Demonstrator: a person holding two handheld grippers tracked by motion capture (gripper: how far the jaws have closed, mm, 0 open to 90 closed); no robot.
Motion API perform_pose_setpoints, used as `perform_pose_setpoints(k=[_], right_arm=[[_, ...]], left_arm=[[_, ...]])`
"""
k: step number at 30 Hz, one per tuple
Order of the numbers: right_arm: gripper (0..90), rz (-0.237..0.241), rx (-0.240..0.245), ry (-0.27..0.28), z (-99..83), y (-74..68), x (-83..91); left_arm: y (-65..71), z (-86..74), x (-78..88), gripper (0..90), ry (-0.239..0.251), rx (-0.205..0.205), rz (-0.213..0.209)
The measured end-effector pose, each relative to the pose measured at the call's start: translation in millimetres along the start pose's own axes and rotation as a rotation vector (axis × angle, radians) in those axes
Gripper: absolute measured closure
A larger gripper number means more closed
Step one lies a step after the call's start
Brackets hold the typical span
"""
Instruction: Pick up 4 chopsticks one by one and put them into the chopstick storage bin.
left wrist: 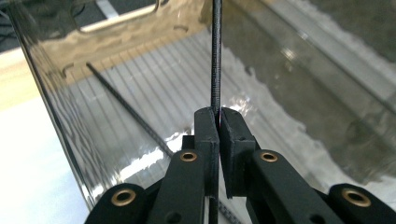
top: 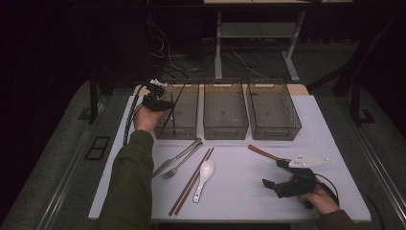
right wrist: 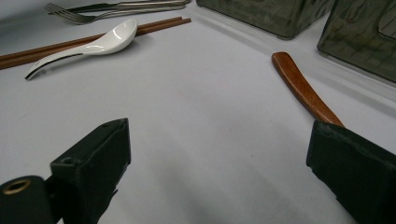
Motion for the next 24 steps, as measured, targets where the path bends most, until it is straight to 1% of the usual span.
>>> perform_pose_setpoints(k=[1,3,5,6,7,8,9,12,15,17,20,24], right_arm=[[6.2,0.000,0.001,0.000,0.1,0.0,0.0],[6.2,0.000,0.001,0.000,-0.1,-0.2,0.0],[6.2,0.000,0.001,0.000,-0.1,-0.2,0.0],[6.2,0.000,0.001,0.000,-0.1,-0.1,0.0],[6.2,-0.001,0.001,0.000,0.0,0.0,-0.1],[6.2,-0.002,0.003,0.000,-0.1,0.2,-0.2],[6.2,-0.003,0.002,-0.001,-0.3,0.1,-0.2],[6.2,-0.004,0.005,-0.002,-0.4,0.1,-0.4],[6.2,-0.003,0.004,-0.003,-0.6,0.0,-0.3],[6.1,-0.003,0.006,-0.004,-0.8,-0.1,-0.5],[6.1,-0.002,0.009,-0.005,-1.0,-0.3,-0.7],[6.2,-0.001,0.009,-0.005,-1.0,-0.4,-0.6]], left_arm=[[-0.8,-2.4,-1.1,85.1,-0.010,-0.003,0.010],[-1.6,-3.8,-1.3,84.2,-0.010,-0.011,0.015],[-2.5,-4.1,-0.9,77.6,-0.009,-0.013,0.027],[-2.4,-3.6,-0.5,74.7,-0.006,-0.015,0.026],[-2.5,-2.8,-0.1,73.2,0.001,-0.012,0.029],[-2.3,-2.0,1.0,71.6,0.002,-0.012,0.025],[-2.0,-0.5,1.5,69.8,0.014,-0.008,0.023],[-0.2,3.1,4.0,65.7,0.032,-0.011,0.013],[2.8,6.4,6.7,60.0,0.047,-0.029,0.002],[7.3,9.2,8.7,55.9,0.063,-0.031,-0.019],[12.4,10.9,11.1,49.7,0.066,-0.043,-0.040],[20.6,14.8,17.1,44.8,0.086,-0.060,-0.052]])
Point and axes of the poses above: each handheld gripper's, and its own axes: x roughly backward along the jaws, z roughly out of its top, y roughly to its right, the point moved 10 cm from there along -x, roughly forward along the jaws, and after that the axes turned 13 degrees about -x, right-handed, at the moved point
